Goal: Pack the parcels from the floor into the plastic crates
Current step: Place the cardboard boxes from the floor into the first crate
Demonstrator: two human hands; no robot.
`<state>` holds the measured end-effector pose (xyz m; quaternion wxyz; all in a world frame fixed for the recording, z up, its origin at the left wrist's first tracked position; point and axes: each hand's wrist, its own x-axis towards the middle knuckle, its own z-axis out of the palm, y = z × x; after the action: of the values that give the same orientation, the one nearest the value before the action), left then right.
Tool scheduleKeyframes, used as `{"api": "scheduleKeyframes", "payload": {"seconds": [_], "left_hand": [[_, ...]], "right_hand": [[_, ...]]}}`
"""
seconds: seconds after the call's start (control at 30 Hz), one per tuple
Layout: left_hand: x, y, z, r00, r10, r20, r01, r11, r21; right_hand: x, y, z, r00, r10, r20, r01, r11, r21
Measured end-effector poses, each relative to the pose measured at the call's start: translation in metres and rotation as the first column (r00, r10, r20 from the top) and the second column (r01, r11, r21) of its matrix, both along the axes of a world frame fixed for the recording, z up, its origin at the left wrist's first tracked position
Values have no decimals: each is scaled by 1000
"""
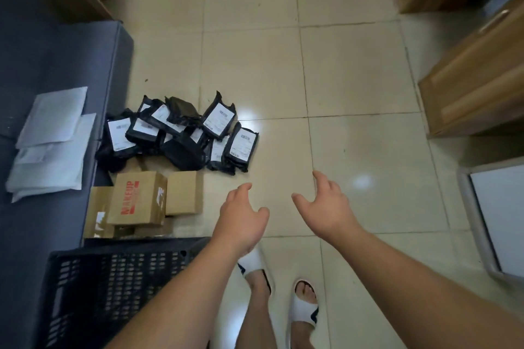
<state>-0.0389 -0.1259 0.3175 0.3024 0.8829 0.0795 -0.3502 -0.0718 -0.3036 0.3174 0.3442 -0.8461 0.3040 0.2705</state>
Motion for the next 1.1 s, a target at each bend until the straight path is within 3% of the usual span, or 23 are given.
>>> {"api": "scheduleKeyframes", "payload": {"seconds": [0.2,0.5,0.77,1.1], "left_hand": [[66,-10,-27,977,-211,37,208,976,72],[156,-10,-36,967,-254,28,251,964,91],[222,-11,-37,988,-137,76,129,986,106],[266,22,-36,975,221,37,-224,964,141]], "right_hand": [[58,-10,-11,999,-48,-26,47,998,-36],[139,-9,-9,994,-109,-23,108,993,-39],[221,-13,-17,999,-27,-32,27,999,-18],[327,25,-30,968,245,-55,-238,965,106]]}}
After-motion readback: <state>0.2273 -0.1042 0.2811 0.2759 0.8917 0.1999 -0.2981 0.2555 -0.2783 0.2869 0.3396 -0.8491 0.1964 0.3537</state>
